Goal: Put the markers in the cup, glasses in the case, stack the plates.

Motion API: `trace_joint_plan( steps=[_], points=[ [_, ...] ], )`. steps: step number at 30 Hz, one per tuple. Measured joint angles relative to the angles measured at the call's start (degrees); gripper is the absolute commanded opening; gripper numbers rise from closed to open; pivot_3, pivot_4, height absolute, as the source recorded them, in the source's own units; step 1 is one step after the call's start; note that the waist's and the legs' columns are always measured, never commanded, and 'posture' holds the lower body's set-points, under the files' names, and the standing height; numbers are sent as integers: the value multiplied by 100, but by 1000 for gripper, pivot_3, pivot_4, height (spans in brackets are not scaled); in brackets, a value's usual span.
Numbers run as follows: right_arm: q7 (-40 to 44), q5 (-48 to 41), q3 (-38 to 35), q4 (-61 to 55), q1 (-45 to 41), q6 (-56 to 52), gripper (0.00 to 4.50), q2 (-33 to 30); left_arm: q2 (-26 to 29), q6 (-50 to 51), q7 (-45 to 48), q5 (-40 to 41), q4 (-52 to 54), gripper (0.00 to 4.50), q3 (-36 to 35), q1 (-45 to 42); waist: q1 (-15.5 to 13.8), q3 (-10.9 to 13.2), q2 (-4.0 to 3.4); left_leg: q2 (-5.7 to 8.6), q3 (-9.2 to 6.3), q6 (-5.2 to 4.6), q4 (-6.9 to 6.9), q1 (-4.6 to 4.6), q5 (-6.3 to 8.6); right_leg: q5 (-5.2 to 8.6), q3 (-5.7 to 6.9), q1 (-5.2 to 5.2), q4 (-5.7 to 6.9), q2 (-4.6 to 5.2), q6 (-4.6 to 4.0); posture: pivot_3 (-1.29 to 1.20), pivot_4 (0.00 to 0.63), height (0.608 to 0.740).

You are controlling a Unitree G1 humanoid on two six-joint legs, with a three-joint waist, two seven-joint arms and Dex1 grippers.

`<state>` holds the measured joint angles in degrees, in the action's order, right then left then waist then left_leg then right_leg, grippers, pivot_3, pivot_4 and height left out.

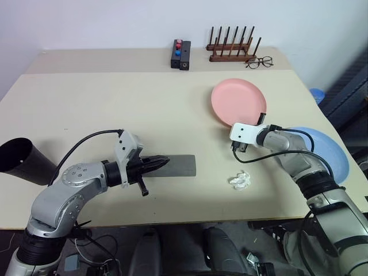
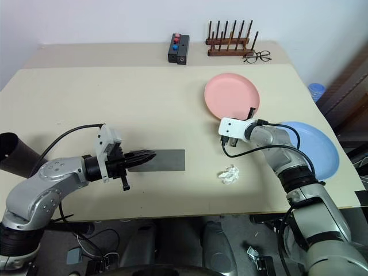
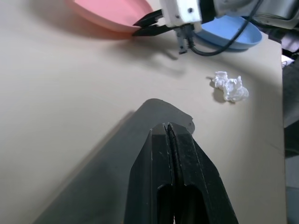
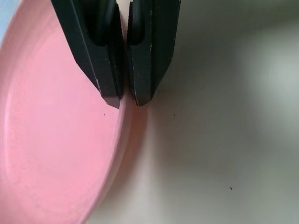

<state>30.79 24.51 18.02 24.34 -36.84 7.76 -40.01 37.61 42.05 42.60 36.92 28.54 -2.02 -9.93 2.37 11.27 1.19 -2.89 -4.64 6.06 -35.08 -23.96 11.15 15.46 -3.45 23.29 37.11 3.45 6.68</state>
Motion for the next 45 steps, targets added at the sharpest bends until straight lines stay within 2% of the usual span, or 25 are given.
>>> trace_joint_plan(
  steps=[3,6,10,14,17,20,21,24,28,33,37,40,41,45],
  points=[
    [404,-233,-356,-847,388,-166,25,-481,-21,-43,-15,-14,-88,0,-9,-84,-25,1,-1,1,0,0,0,-2,0,1,0,0,-2,1,2,0,150,740],
    [995,-794,-1076,-1807,1120,-529,25,-1139,-47,-132,38,-28,-165,0,52,-181,-76,1,-2,2,0,-2,-1,-3,1,3,0,-1,-3,3,3,0,150,740],
    [1840,-1467,-2770,-3054,2820,-1211,25,-2100,-161,-284,252,-98,-493,0,216,-492,-167,0,-9,4,2,-4,-7,-2,2,4,0,-4,-2,4,1,0,150,740],
    [2342,-1641,-4115,-4019,4281,-1799,25,-2193,-402,-549,625,-141,-862,0,464,-970,-134,-2,-5,2,7,-3,-8,14,2,3,-3,-15,-2,4,-2,0,150,740],
    [2493,-1487,-4523,-4361,5245,-2040,25,-2028,-462,-768,1016,-143,-1087,0,586,-1288,-126,-3,-3,3,12,-3,-8,14,3,4,-5,-15,-9,7,-2,0,150,740],
    [2476,-1464,-4597,-4500,5463,-2217,25,-1842,-510,-889,1225,-200,-1286,0,690,-1416,-67,-5,-7,3,26,-4,-7,21,3,3,-19,-15,-9,8,-1,0,150,740],
    [2453,-1470,-4598,-4572,5461,-2256,329,-1786,-540,-902,1265,-237,-1341,0,753,-1453,-55,-5,-7,3,26,-4,-7,21,3,3,-19,-15,-8,8,-2,0,150,740],
    [2413,-1457,-4607,-4647,5509,-2239,1529,-1767,-564,-933,1349,-295,-1415,0,807,-1465,-34,-3,-4,3,26,-4,-5,20,3,3,-20,-15,-8,7,-1,0,150,740],
    [2415,-1468,-4608,-4576,5521,-2210,3478,-1770,-547,-979,1356,-358,-1371,0,802,-1391,-29,-3,-4,4,26,-6,-5,19,4,4,-21,-15,-10,8,-1,0,150,740],
    [2556,-2003,-4614,-4590,5065,-2371,3478,-1763,-537,-980,1288,-387,-1269,0,798,-1223,0,-3,-3,3,26,-6,-5,21,4,4,-22,-15,-9,7,-1,0,150,740],
    [2792,-2674,-4377,-5136,4933,-2731,3478,-1670,-518,-978,1192,-389,-1260,0,784,-1222,-12,-2,0,3,26,-7,-3,20,5,5,-22,-16,-10,7,1,0,150,740],
    [2801,-2996,-3695,-5474,4765,-3115,4355,-1481,-514,-977,1138,-390,-1254,0,782,-1224,-10,-1,1,3,25,-7,-5,20,5,5,-22,-16,-10,7,1,0,150,740],
    [2792,-3053,-3473,-5545,4724,-3209,4478,-1441,-511,-977,1118,-390,-1250,0,779,-1222,-10,-1,1,4,25,-7,-5,20,5,5,-22,-16,-10,7,1,0,150,740],
    [2565,-3040,-2899,-5617,4469,-3345,4478,-1315,-502,-949,1032,-384,-1205,0,752,-1219,-17,-1,2,5,26,-7,-5,19,5,5,-23,-15,-10,8,0,0,150,740]
  ],
)
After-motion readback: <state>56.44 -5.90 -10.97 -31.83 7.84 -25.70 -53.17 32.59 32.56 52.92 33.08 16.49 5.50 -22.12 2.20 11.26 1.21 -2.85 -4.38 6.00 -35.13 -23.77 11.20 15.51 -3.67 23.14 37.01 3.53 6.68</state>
